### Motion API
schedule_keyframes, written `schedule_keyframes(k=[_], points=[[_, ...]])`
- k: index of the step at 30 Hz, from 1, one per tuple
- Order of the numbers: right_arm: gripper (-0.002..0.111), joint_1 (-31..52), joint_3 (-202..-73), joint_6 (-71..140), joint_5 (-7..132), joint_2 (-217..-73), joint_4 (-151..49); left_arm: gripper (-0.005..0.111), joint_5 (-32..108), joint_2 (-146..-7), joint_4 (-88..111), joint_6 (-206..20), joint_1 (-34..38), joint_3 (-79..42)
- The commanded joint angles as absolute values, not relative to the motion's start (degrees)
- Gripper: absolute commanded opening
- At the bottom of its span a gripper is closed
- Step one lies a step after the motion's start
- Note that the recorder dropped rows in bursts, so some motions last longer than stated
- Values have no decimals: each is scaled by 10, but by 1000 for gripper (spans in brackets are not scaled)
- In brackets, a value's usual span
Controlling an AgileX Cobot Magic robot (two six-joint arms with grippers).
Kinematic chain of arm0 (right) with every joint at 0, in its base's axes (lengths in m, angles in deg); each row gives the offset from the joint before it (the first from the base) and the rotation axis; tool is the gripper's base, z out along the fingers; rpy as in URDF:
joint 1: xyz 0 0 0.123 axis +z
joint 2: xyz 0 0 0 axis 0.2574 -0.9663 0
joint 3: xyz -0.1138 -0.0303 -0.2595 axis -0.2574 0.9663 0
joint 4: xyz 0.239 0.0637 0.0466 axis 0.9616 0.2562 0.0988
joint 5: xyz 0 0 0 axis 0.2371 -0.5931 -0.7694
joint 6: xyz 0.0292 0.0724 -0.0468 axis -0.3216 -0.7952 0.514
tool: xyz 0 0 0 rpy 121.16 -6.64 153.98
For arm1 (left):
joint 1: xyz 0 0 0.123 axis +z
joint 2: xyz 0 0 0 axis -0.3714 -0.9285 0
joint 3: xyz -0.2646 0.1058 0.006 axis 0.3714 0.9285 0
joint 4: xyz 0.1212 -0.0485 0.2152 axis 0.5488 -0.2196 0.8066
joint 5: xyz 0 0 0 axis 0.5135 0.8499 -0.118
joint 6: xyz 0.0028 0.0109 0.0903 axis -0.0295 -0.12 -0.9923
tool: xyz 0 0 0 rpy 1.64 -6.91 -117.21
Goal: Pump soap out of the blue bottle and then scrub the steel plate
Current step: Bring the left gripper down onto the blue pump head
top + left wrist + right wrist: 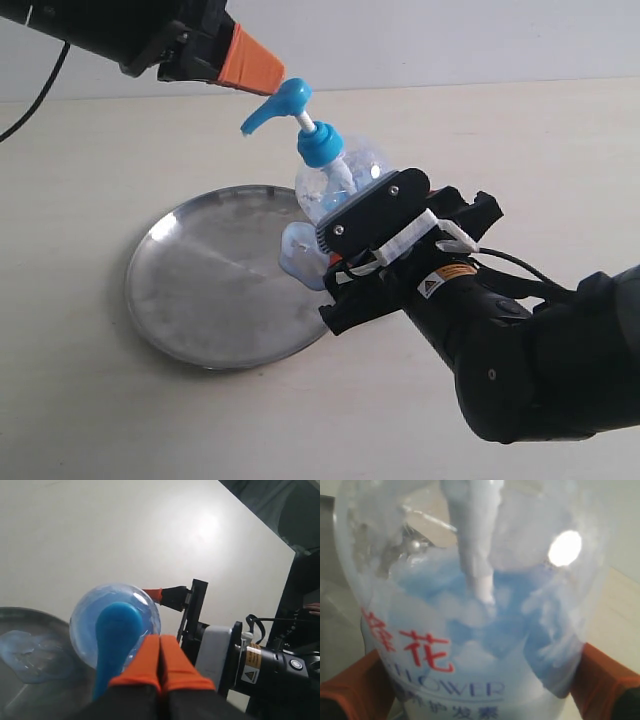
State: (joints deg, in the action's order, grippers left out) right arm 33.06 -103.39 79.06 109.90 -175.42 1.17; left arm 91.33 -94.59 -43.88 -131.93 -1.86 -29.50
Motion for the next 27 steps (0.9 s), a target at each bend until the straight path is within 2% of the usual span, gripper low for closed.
schedule_keyframes(k=[1, 27], points=[[0, 331, -1038, 787, 1132, -1741, 1, 0, 899, -950, -446, -1325, -22, -299], [0, 331, -1038, 787, 1132, -1741, -9, 0, 886, -1015, -413, -1336, -22, -299]])
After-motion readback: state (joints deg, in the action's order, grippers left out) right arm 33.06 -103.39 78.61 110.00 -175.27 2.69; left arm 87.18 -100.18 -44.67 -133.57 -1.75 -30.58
